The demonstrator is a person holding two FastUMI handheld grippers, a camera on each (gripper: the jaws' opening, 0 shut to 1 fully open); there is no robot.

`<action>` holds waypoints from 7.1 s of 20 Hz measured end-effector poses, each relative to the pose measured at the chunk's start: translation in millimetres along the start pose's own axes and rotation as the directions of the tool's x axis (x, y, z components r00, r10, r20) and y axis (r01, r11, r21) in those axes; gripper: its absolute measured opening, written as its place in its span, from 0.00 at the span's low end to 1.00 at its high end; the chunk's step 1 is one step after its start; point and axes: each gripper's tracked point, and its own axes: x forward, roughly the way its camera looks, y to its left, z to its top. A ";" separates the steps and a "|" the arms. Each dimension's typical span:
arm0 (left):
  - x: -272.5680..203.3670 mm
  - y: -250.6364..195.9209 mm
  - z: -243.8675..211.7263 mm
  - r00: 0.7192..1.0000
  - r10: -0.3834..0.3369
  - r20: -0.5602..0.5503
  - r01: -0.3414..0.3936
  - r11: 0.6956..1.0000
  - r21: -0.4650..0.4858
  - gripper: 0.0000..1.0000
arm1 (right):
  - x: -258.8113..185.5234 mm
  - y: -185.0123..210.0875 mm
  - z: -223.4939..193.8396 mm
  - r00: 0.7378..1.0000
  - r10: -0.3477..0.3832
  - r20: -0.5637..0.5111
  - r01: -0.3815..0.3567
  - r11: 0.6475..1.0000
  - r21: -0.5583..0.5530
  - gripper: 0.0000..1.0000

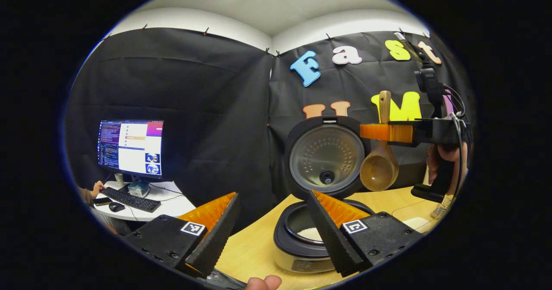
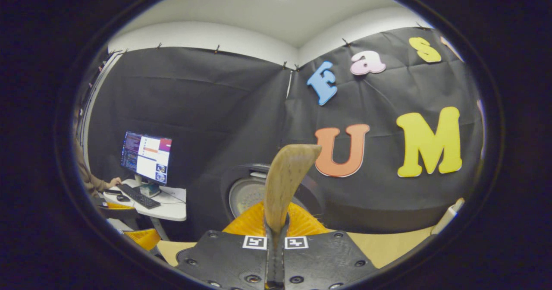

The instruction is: Close the left gripper, press the button to open the rice cooker; take a wooden spoon from the chopstick holder with the right hand, scoop a spoonful of rice and pour it into the rice cooker, then put the wooden spoon back into the chopstick holder.

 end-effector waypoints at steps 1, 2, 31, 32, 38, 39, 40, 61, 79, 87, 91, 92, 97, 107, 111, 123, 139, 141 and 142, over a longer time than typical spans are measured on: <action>-0.5 -5.4 1.0 1.000 -0.012 0.004 0.012 1.000 0.002 0.99 | -11.4 -17.2 3.5 1.000 -0.028 0.005 0.028 0.999 0.019 0.00; -1.6 -11.2 2.2 1.000 -0.022 0.009 0.022 1.000 0.006 0.99 | -22.5 -36.3 6.9 0.998 -0.063 0.014 0.062 0.998 0.031 0.00; -18.1 -69.9 15.5 0.990 -0.132 0.042 0.130 0.991 0.039 0.99 | -268.1 -366.8 -107.0 0.706 -0.703 -0.082 0.705 0.686 0.180 0.00; -17.8 -70.1 15.8 0.990 -0.135 0.046 0.133 0.990 0.038 0.99 | -265.1 -364.1 -112.9 0.709 -0.699 -0.093 0.702 0.687 0.188 0.00; -10.7 -61.7 14.2 0.992 -0.119 0.031 0.118 0.993 0.026 0.99 | -254.2 -360.6 -141.7 0.713 -0.691 -0.120 0.700 0.691 0.177 0.00; -10.2 -62.1 14.9 0.992 -0.119 0.035 0.119 0.993 0.023 0.99 | -253.4 -360.8 -147.6 0.715 -0.687 -0.128 0.698 0.691 0.187 0.00; -9.8 -62.2 15.1 0.992 -0.119 0.036 0.119 0.993 0.019 0.99 | -251.1 -360.6 -155.0 0.717 -0.682 -0.142 0.696 0.691 0.197 0.02; -24.7 -74.6 26.1 0.989 -0.125 0.073 0.126 0.992 -0.008 0.99 | -303.8 -371.2 -105.2 0.646 -0.762 -0.047 0.754 0.627 0.197 0.85; 4.9 -122.0 101.4 0.975 -0.197 0.098 0.194 0.980 0.042 0.99 | -340.6 -269.6 -67.5 0.778 -0.623 0.080 0.622 0.782 0.036 0.95; 56.5 -139.3 176.8 0.970 -0.230 0.084 0.221 0.970 0.102 0.99 | -366.8 -273.1 -56.2 0.768 -0.622 0.153 0.628 0.778 0.010 0.95; 94.7 -130.9 191.8 0.973 -0.220 0.074 0.213 0.972 0.096 0.98 | -377.6 -279.2 -49.1 0.752 -0.634 0.181 0.648 0.761 -0.026 0.91; 105.5 -124.3 193.6 0.977 -0.203 0.065 0.194 0.974 0.113 0.98 | -380.3 -279.1 -45.9 0.750 -0.633 0.190 0.648 0.762 -0.021 0.95; 148.6 -120.9 200.9 0.982 -0.191 0.008 0.188 0.972 0.143 0.98 | -378.5 -283.1 -53.2 0.752 -0.634 0.179 0.643 0.766 0.009 0.95; 213.6 -124.2 155.9 0.963 -0.189 -0.194 0.216 0.968 0.130 0.99 | -388.8 -274.4 -47.9 0.763 -0.612 0.205 0.634 0.771 -0.058 0.95; 229.6 -124.6 144.3 0.946 -0.187 -0.267 0.223 0.968 0.112 0.99 | -375.8 -260.3 -57.7 0.802 -0.568 0.183 0.590 0.801 -0.100 0.95; 214.3 -123.7 112.5 0.900 -0.212 -0.382 0.247 0.968 0.045 1.00 | -361.8 -243.9 -66.8 0.846 -0.511 0.153 0.530 0.840 -0.119 0.95; 76.7 -101.4 49.6 0.912 -0.238 -0.336 0.263 0.964 0.031 0.98 | -377.7 -226.7 -73.4 0.853 -0.507 0.123 0.513 0.858 -0.025 0.96; 58.7 -102.0 29.0 0.905 -0.248 -0.347 0.273 0.962 0.025 0.97 | -378.4 -220.1 -70.9 0.858 -0.498 0.125 0.504 0.864 -0.014 0.95; 51.3 -101.2 19.1 0.901 -0.251 -0.354 0.274 0.962 0.014 0.96 | -379.7 -218.3 -71.2 0.860 -0.494 0.125 0.500 0.866 -0.013 0.96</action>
